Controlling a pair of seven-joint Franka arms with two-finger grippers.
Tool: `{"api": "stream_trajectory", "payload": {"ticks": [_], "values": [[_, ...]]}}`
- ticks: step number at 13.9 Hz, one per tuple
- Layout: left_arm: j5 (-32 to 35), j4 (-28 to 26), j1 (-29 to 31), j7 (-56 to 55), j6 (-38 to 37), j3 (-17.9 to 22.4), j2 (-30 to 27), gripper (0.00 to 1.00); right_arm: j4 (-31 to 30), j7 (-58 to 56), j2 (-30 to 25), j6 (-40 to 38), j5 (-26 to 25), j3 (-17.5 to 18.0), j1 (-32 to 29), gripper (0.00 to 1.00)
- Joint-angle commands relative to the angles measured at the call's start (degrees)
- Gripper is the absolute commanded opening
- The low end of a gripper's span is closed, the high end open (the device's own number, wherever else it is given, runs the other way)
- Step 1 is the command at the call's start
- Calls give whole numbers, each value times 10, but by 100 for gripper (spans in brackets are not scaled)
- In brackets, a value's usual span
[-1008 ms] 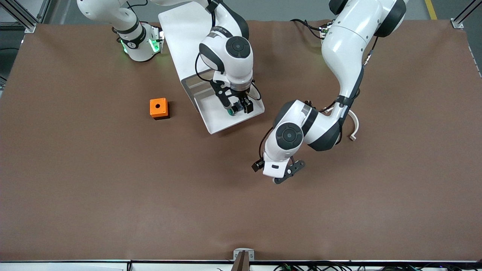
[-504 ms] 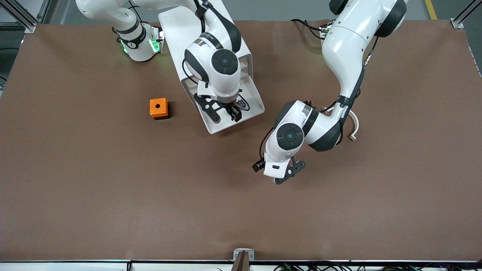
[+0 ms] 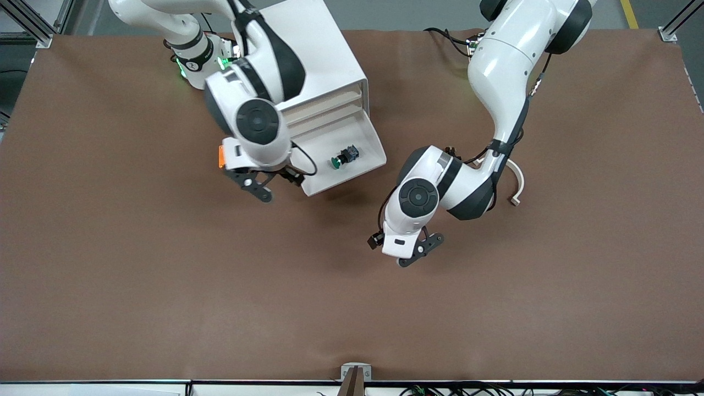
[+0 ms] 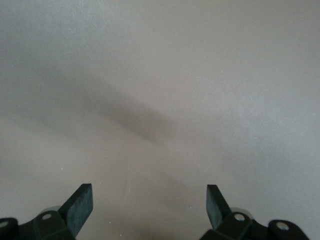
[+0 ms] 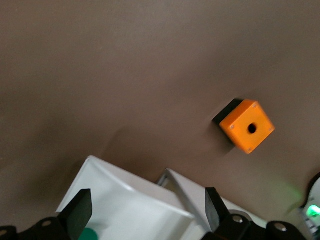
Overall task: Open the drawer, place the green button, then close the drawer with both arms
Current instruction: 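Withdraw the right gripper while the left gripper pushes the drawer, then push the drawer shut with the left gripper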
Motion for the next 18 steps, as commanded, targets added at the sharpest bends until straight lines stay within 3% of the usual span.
{"api": "stream_trajectory", "payload": {"ticks": [1, 12, 18], "values": [[13, -15, -5, -7, 6, -24, -4, 100, -9, -92, -36, -31, 0, 9, -55, 100], [6, -17, -90, -5, 6, -38, 21, 100, -10, -479, -110, -84, -4, 8, -252, 100], [-7, -17, -120, -4, 6, -46, 19, 100, -6, -589, -137, -95, -23, 8, -294, 100]]}}
